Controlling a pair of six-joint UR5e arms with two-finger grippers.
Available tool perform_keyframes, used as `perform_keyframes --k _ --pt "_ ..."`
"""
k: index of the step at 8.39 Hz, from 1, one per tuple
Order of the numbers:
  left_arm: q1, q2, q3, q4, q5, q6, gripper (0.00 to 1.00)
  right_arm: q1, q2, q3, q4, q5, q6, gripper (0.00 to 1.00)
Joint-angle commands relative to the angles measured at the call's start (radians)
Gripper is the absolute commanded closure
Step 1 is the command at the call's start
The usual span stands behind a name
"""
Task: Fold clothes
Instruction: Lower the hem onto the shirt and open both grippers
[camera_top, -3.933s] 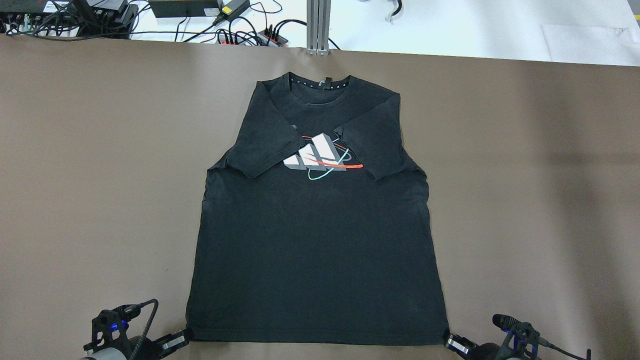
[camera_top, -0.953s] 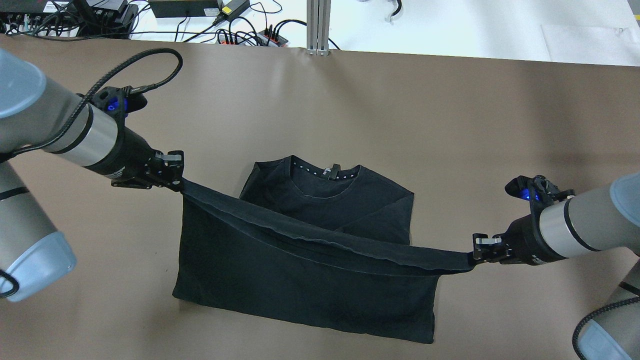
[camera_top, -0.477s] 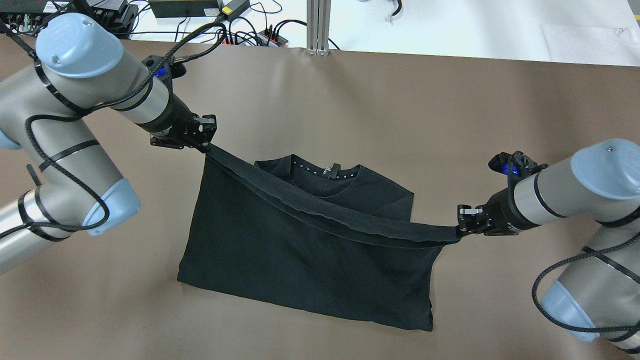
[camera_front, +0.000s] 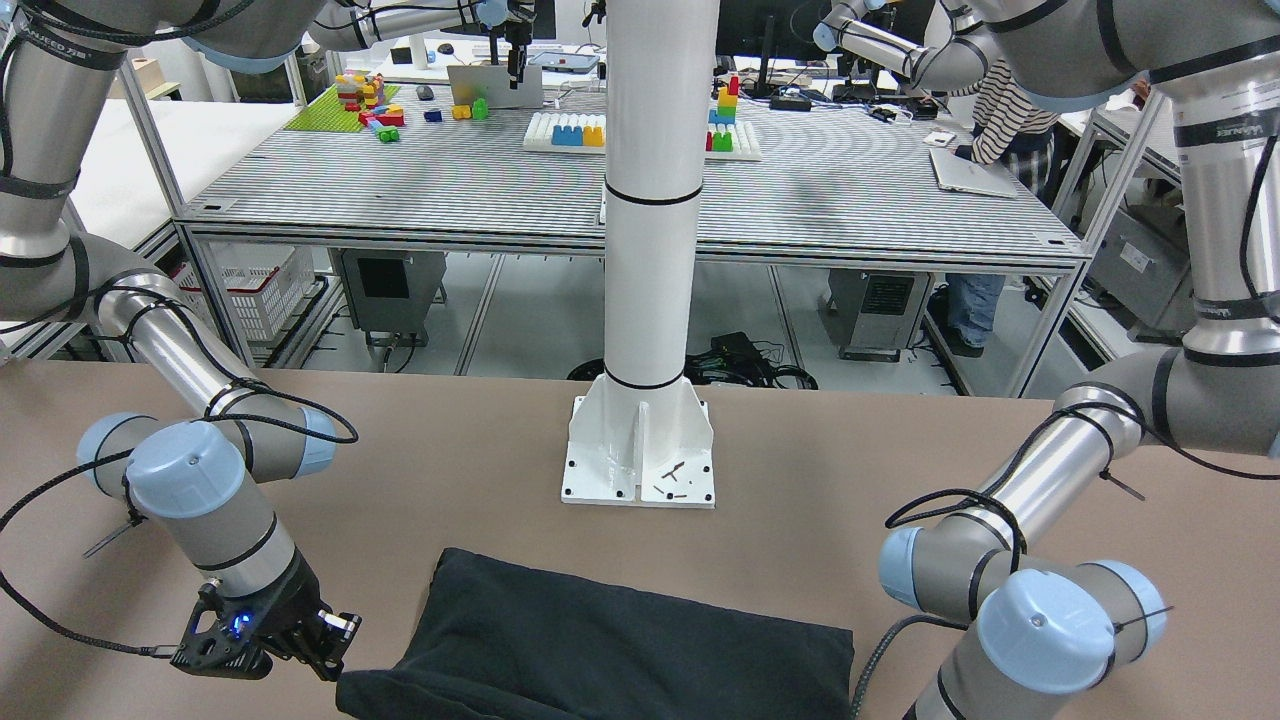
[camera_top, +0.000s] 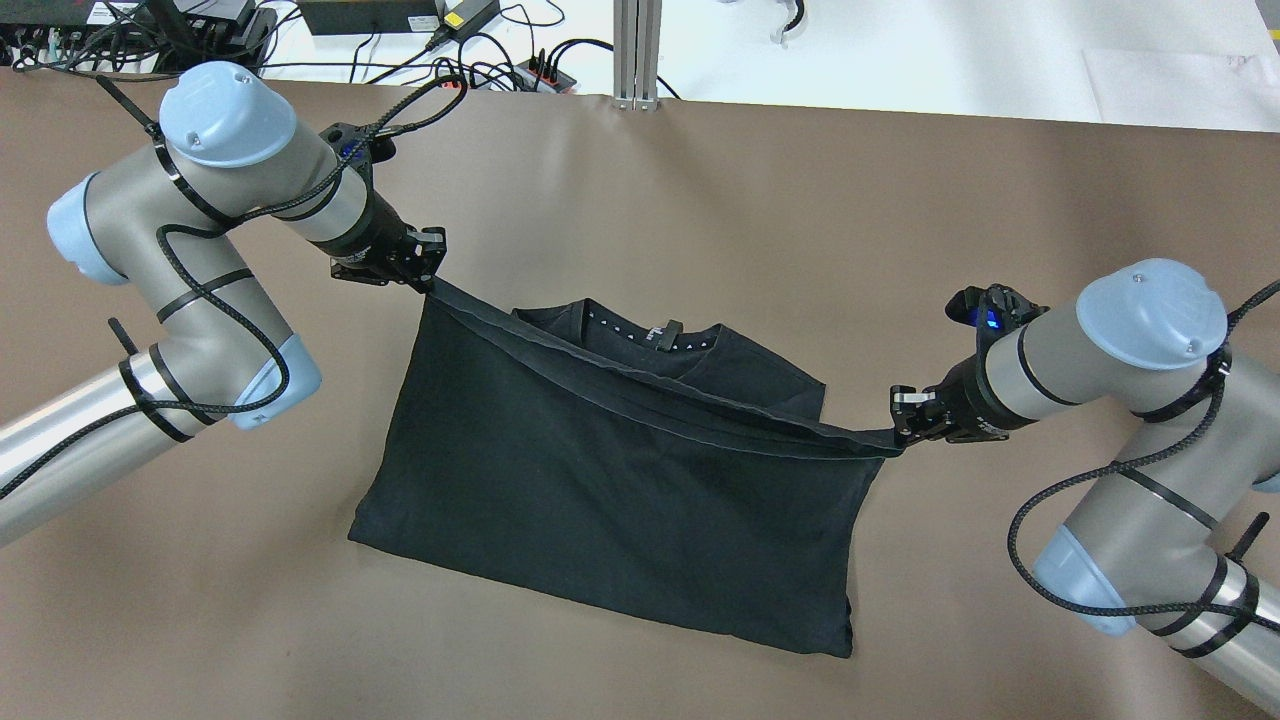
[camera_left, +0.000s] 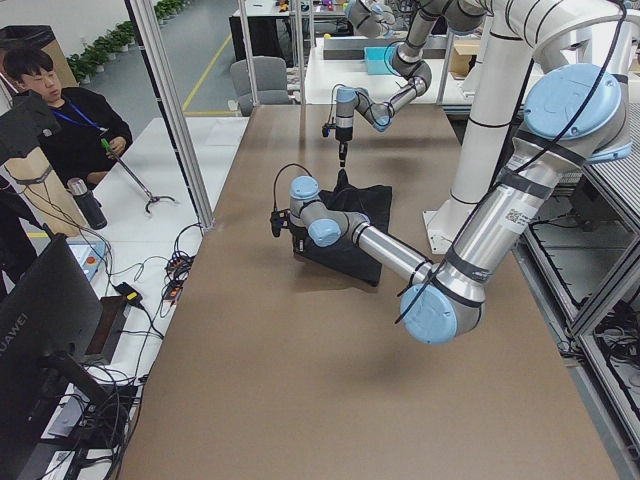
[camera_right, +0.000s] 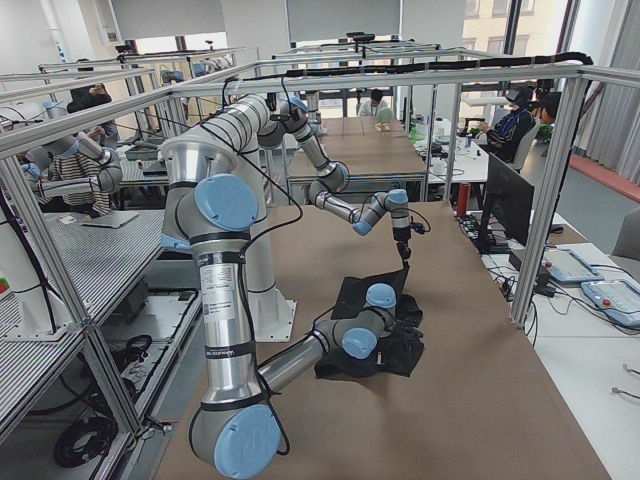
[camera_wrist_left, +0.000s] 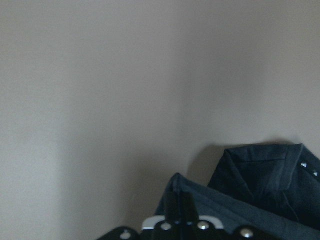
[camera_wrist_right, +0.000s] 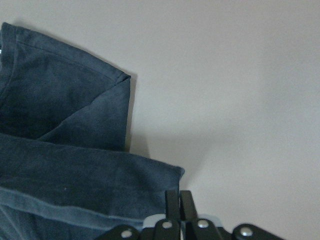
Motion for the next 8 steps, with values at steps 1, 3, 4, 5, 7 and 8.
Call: perform_keyframes --k 1,3,4,5,7,8 --pt "-0.004 0.001 0.005 -0.035 0.0 0.058 0.06 0.009 0.018 -0.004 0.005 -0.004 -0.007 0.07" --pt "-0.005 0.031 -0.046 -0.044 -0.009 0.06 0.05 0.02 0.029 0.014 0.002 0.008 -0.009 0.06" --pt "-0.004 0.078 -0.09 -0.046 -0.005 0.067 0.05 0.02 0.031 0.026 0.0 0.001 -0.01 0.06" --pt "0.013 0.152 -0.156 -0.064 -0.002 0.096 0.05 0.018 0.031 0.031 0.0 -0.001 -0.021 0.06" --pt "0.109 0.346 -0.248 -0.258 0.003 0.094 0.05 0.017 0.023 0.04 0.002 -0.022 -0.051 0.06" --pt "0.128 0.42 -0.254 -0.365 0.0 0.089 0.05 0.015 0.022 0.04 0.003 -0.037 -0.067 0.06"
